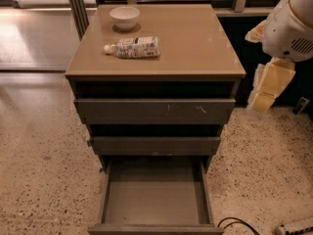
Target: Place blue plastic bottle into bottom drawer
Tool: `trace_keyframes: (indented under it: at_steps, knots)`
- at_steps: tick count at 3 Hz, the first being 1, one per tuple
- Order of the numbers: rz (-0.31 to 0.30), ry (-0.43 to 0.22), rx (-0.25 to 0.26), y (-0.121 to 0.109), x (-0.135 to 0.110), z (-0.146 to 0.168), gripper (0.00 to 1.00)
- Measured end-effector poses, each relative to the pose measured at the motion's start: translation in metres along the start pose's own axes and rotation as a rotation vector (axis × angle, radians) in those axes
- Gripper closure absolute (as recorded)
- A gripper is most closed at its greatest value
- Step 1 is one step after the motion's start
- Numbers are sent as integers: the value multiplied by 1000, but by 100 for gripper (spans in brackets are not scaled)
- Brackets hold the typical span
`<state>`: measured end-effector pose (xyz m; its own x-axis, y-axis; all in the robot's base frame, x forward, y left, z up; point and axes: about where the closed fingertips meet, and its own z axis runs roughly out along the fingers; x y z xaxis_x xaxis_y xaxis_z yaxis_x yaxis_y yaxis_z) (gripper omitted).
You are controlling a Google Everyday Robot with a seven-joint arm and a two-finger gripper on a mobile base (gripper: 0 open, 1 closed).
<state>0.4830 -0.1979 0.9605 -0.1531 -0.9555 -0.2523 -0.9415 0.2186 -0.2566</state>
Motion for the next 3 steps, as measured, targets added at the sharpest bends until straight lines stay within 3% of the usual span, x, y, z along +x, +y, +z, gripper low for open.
trace_keyframes:
  at_steps: [1,2,3]
  knots:
    - [-73,-36,25,-41,-20,27,0]
    - [-134,-58,16,-70,-38,54,0]
    - [-134,-58,16,-70,-38,54,0]
